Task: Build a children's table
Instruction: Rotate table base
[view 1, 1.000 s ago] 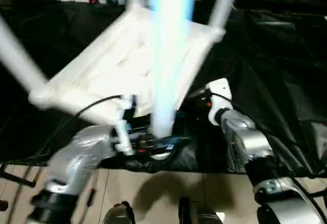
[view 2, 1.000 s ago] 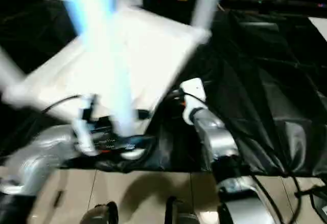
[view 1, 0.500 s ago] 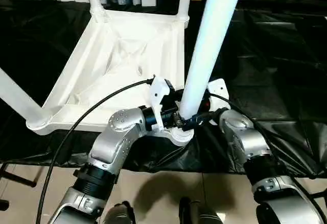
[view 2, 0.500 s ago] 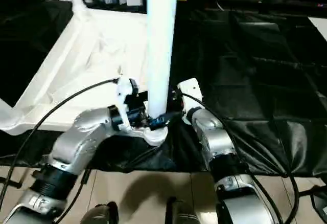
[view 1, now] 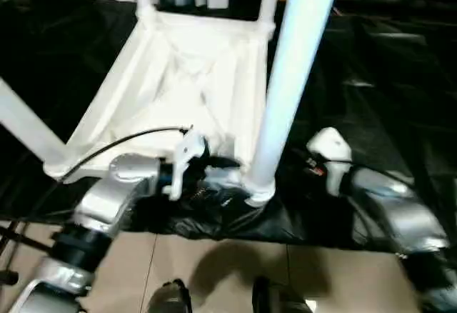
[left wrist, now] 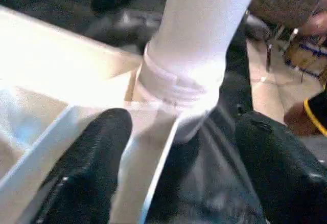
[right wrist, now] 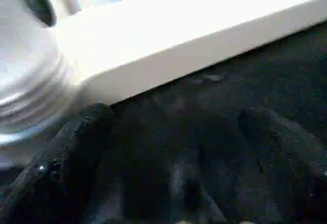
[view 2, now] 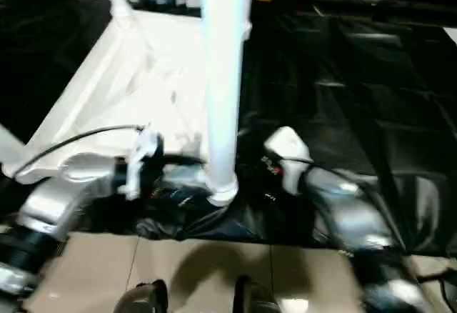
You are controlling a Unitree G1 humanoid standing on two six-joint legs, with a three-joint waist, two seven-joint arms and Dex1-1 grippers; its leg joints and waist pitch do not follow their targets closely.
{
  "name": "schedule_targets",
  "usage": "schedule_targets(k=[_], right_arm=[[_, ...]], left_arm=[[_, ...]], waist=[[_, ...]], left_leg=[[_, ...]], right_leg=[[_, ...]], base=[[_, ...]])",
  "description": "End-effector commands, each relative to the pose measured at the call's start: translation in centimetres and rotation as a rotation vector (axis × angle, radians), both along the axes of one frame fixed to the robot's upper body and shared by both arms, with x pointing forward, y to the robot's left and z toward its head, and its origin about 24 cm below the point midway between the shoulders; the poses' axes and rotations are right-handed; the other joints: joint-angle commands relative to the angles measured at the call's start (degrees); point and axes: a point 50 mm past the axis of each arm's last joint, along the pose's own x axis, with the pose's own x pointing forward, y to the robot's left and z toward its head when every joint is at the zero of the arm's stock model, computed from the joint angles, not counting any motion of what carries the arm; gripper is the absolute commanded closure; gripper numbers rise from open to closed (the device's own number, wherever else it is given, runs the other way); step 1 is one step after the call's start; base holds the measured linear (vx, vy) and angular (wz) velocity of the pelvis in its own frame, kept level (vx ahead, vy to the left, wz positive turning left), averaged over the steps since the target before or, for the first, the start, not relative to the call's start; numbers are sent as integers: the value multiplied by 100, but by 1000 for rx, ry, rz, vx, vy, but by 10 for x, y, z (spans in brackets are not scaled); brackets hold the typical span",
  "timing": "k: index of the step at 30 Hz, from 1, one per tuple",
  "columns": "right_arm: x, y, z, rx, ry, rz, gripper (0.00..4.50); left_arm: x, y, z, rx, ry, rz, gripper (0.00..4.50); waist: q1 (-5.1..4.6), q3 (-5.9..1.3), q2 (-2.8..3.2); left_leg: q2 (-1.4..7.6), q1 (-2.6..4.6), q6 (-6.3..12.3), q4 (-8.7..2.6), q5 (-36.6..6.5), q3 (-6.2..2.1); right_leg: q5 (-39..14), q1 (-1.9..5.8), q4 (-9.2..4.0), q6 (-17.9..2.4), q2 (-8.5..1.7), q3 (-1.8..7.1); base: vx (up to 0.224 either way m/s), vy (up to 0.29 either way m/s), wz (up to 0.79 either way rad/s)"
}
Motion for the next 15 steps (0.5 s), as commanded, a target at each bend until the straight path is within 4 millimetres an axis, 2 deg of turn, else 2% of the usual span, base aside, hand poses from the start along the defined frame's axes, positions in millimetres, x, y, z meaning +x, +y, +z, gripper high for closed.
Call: schedule_targets(k=[1, 2, 4, 5, 6, 10, 11, 13, 15], right_arm=[[-5, 0, 3, 1, 7, 37, 0], [-10, -5, 8, -15, 12, 74, 0], [-15, -8, 12, -29, 16, 110, 0], [-19, -11, 16, -39, 27, 141, 0], [-24, -13, 20, -49, 42, 176, 0], [-32, -16, 23, -60, 71, 217, 0], [-34, -17, 24, -64, 77, 225, 0], [-36, -18, 24, -70, 84, 234, 0], [-36, -18, 24, -73, 86, 239, 0]], left_arm=[[0, -2, 0, 42, -4, -36, 112], [3, 3, -2, 83, -16, -35, 112], [6, 6, -3, 116, -24, -38, 130], [8, 7, -3, 141, -40, -40, 139], [12, 8, -3, 157, -65, -37, 149], [15, 6, -2, 130, -49, -39, 173], [16, 6, -2, 138, -48, -41, 173], [18, 7, -2, 156, -53, -44, 204], [20, 7, -2, 163, -61, -46, 213]], waist=[[39, -464, 29], [53, -471, 36], [88, -472, 31], [107, -483, 42], [139, -471, 21], [157, -477, 22], [170, -486, 36], [171, -485, 23], [172, -479, 27]], left_leg=[[153, 111, 343, -359, -1461, -68], [161, 114, 338, -351, -1435, -65], [147, 127, 370, -347, -1429, -65], [154, 111, 377, -345, -1369, -71], [138, 103, 419, -342, -1363, -70], [159, 90, 391, -339, -1408, -78], [164, 106, 379, -330, -1423, -74], [156, 102, 358, -335, -1433, -77], [156, 82, 352, -338, -1434, -86]], right_leg=[[-1709, 379, -395, -1156, -284, 220], [-1680, 369, -386, -1179, -300, 230], [-1701, 377, -405, -1100, -267, 228], [-1597, 398, -379, -1132, -288, 228], [-1652, 408, -401, -1064, -280, 227], [-1783, 395, -396, -1123, -311, 218], [-1806, 381, -398, -1138, -314, 223], [-1856, 383, -409, -1146, -306, 215], [-1888, 394, -411, -1128, -312, 213]], base=[[0, 0, 0], [0, 0, 0], [0, 0, 0], [0, 0, 0], [0, 0, 0], [0, 0, 0], [0, 0, 0], [0, 0, 0], [0, 0, 0]])
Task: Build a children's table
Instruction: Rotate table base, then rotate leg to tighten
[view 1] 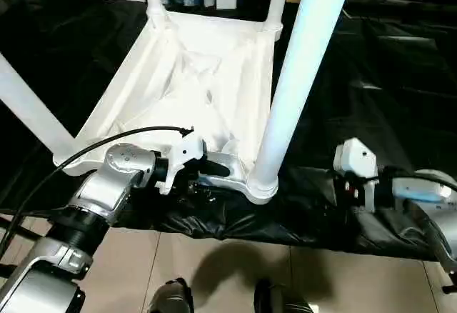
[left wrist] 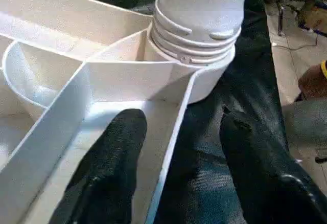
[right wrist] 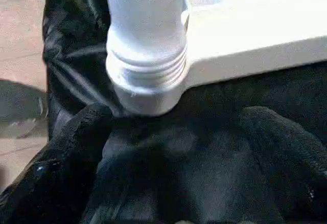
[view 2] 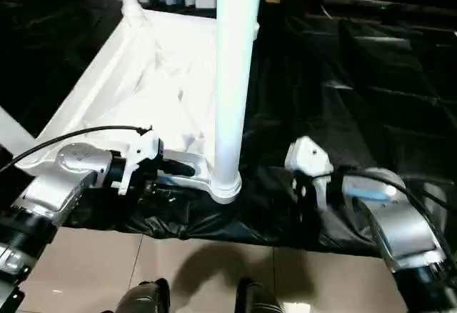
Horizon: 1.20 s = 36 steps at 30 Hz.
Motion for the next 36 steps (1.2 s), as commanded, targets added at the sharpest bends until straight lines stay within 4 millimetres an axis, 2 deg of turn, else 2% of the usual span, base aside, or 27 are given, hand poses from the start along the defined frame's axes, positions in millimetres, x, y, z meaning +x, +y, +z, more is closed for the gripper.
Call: schedule_targets(k=[1, 4, 6, 10, 11, 15, 21, 26, 29, 31, 32, 35, 36], right_arm=[[-3, 1, 4, 7, -3, 23, 0], [-5, 1, 4, -1, 4, 31, 0], [-7, 0, 5, -11, 14, 40, 0], [-8, 0, 6, -15, 20, 42, 0], [-8, 0, 6, -17, 20, 43, 0], [-8, 1, 5, -20, 21, 45, 0], [-8, 2, 5, -27, 23, 47, 0], [-7, 3, 4, -30, 20, 49, 0], [-6, 4, 4, -30, 16, 47, 0], [-4, 5, 3, -25, 6, 29, 0], [-4, 5, 3, -24, 5, 28, 0], [-3, 6, 2, -23, 3, 23, 0], [-3, 7, 2, -23, 2, 23, 0]], left_arm=[[2, 2, -1, 33, -10, 5, 225], [6, 3, 0, 45, -33, 6, 242], [12, 3, 3, 53, -74, 5, 258], [15, 3, 5, 62, -100, -1, 295], [16, 2, 6, 63, -103, -2, 312], [16, 3, 6, 79, -108, -20, 333], [17, 3, 8, 139, -140, -75, 358], [14, 5, 8, 222, -143, -120, 369], [15, 7, 7, 269, -129, -84, 372], [20, 2, 5, 221, -117, 68, 375], [20, 1, 5, 218, -116, 76, 376], [22, -4, 1, 200, -126, 180, 377], [21, -8, -3, 193, -131, 234, 377]], waist=[[30, -474, 2], [37, -470, -9], [58, -474, 0], [61, -484, -9], [66, -483, -3], [90, -503, 1], [160, -550, 13], [159, -532, 22], [145, -519, 23], [140, -521, 26], [135, -518, 21], [130, -514, 20], [108, -509, -4]], left_leg=[[154, 88, 351, -339, -1449, -82], [144, 80, 340, -339, -1471, -89], [139, 111, 336, -333, -1537, -82], [148, 92, 297, -341, -1548, -102], [149, 93, 301, -341, -1544, -103], [157, 86, 326, -329, -1398, -97], [173, 79, 459, -293, -1088, -86], [177, 78, 436, -299, -1168, -85], [183, 85, 372, -309, -1213, -90], [183, 86, 343, -305, -1180, -85], [182, 83, 352, -301, -1185, -80], [176, 68, 363, -297, -1257, -89], [163, 40, 362, -301, -1273, -96]], right_leg=[[-1903, 389, -423, -1136, -310, 214], [-2099, 392, -446, -1051, -314, 209], [-2287, 369, -485, -967, -309, 208], [-2352, 381, -470, -921, -324, 199], [-2336, 374, -470, -931, -322, 198], [-2021, 384, -432, -1043, -321, 203], [-1128, 412, -323, -1354, -312, 200], [-1240, 414, -330, -1355, -328, 205], [-1394, 412, -340, -1313, -336, 209], [-1379, 414, -330, -1341, -340, 215], [-1372, 407, -331, -1356, -328, 214], [-1607, 416, -362, -1294, -342, 209], [-1728, 440, -371, -1232, -339, 198]], base=[[0, 0, 0], [0, 0, 0], [0, 0, 0], [0, 0, 0], [0, 0, 0], [0, 0, 0], [0, 0, 0], [0, 0, 0], [0, 0, 0], [0, 0, 0], [0, 0, 0], [0, 0, 0], [0, 0, 0]])
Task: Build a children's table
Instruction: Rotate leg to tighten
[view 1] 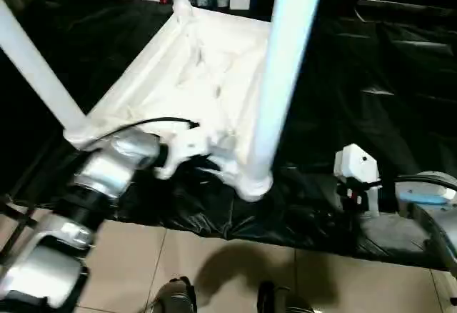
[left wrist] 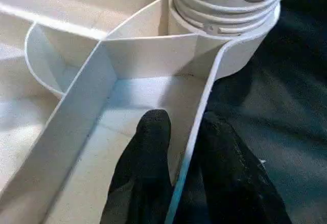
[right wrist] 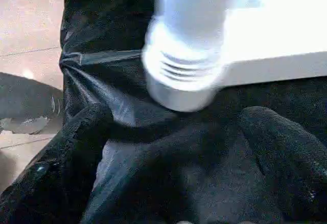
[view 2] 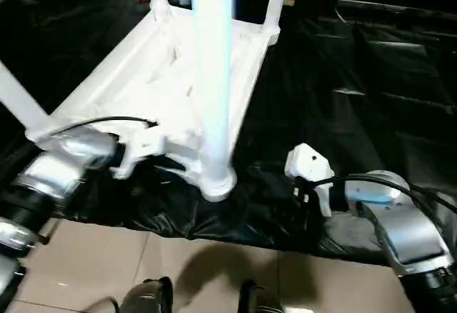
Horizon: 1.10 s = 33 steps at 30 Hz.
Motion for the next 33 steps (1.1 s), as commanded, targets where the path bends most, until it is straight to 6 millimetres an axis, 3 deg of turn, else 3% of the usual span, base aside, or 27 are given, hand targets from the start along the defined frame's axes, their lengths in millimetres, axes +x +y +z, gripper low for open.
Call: schedule_targets(k=[1, 5, 7, 12, 13, 16, 18, 33], right_arm=[[1, 0, 0, -8, -7, -1, 0], [1, 1, -1, -7, -10, -3, 0], [1, 1, -1, -7, -11, -4, 0], [1, 1, -2, -9, -9, -5, 0], [1, 1, -2, -9, -9, -4, 0], [2, 2, -2, -9, -9, -2, 0], [2, 2, -2, -9, -9, -2, 0], [1, -1, -2, -14, -16, -11, 0]], left_arm=[[1, 7, -11, -8, 11, 141, 377], [-10, -8, -16, -54, 19, 237, 377], [-15, -12, -17, -63, 22, 242, 378], [-22, -24, -16, -100, -27, 234, 378], [-23, -26, -15, -137, -10, 225, 343], [-24, -24, -9, -146, -14, 177, 343], [-24, -23, -7, -148, -16, 175, 301], [-13, -12, 11, -139, -24, 46, 297]], waist=[[13, -477, -61], [-91, -475, -86], [-100, -486, -85], [-96, -486, -96], [-97, -487, -93], [-90, -492, -101], [-85, -507, -87], [-46, -571, -29]], left_leg=[[156, 38, 367, -327, -1259, -110], [126, -8, 414, -323, -1192, -130], [136, 27, 464, -311, -1138, -111], [136, 37, 612, -308, -1162, -98], [136, 41, 610, -312, -1171, -99], [135, 50, 628, -313, -1170, -98], [140, 50, 630, -309, -1133, -96], [140, 57, 545, -287, -1085, -94]], right_leg=[[-1795, 443, -389, -1177, -328, 192], [-2148, 455, -429, -949, -313, 169], [-2115, 421, -440, -956, -306, 186], [-2081, 385, -451, -952, -270, 174], [-2124, 381, -457, -928, -272, 173], [-2124, 370, -460, -915, -273, 176], [-2007, 373, -445, -952, -275, 178], [-1588, 414, -381, -1169, -288, 179]], base=[[0, 0, 0], [0, 0, 0], [0, 0, 0], [0, 0, 0], [0, 0, 0], [0, 0, 0], [0, 0, 0], [0, 0, 0]])
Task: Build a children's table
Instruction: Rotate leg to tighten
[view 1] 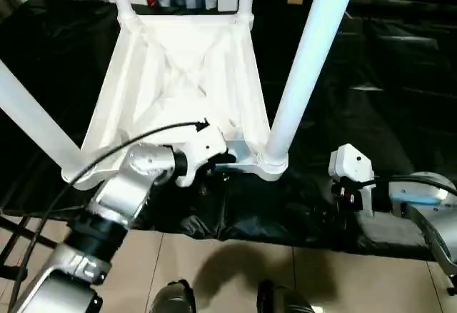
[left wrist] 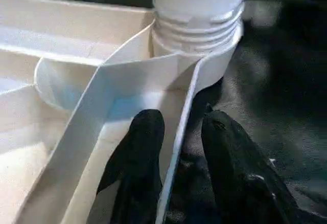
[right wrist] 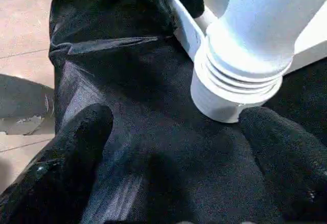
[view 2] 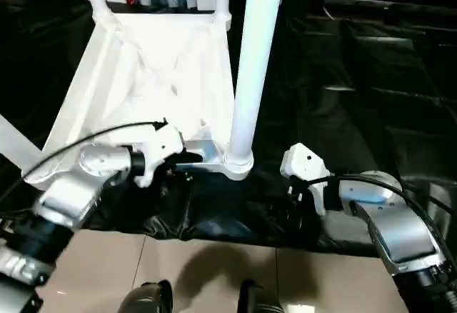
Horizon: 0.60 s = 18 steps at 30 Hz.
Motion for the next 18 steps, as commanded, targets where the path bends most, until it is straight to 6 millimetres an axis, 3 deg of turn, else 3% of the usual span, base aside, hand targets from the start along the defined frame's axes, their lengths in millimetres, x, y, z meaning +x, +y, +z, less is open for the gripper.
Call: schedule_targets(k=[1, 6, 10, 13, 14, 18], right_arm=[[-1, -2, 2, -8, -19, 5, 0], [-1, -2, 2, -7, -20, -1, 0], [-1, -2, 3, -7, -21, -1, 0], [-2, -3, 3, -9, -21, -2, 0], [-1, -3, 3, -9, -21, -2, 0], [-1, -3, 3, -10, -22, -3, 0]], left_arm=[[3, 0, 7, -8, -8, -24, 297], [12, 3, 0, 26, -21, -13, 297], [15, 4, -1, 12, 2, -15, 297], [18, 7, -2, 28, 21, -27, 314], [19, 8, -3, 33, 24, -30, 342], [21, 11, -5, 33, 46, -44, 357]], waist=[[35, -552, -57], [51, -579, -57], [55, -591, -39], [72, -585, -39], [71, -588, -41], [72, -575, -36]], left_leg=[[137, 64, 548, -298, -1080, -72], [117, 60, 559, -279, -1044, -71], [129, 56, 585, -272, -973, -72], [116, 59, 580, -272, -1023, -70], [120, 55, 570, -274, -1022, -75], [119, 57, 532, -279, -1110, -79]], right_leg=[[-1583, 416, -381, -1180, -291, 193], [-1506, 434, -374, -1125, -284, 191], [-1284, 439, -346, -1249, -288, 189], [-1379, 444, -363, -1229, -290, 188], [-1379, 451, -355, -1229, -294, 187], [-1566, 444, -381, -1181, -300, 182]], base=[[0, 0, 0], [0, 0, 0], [0, 0, 0], [0, 0, 0], [0, 0, 0], [0, 0, 0]])
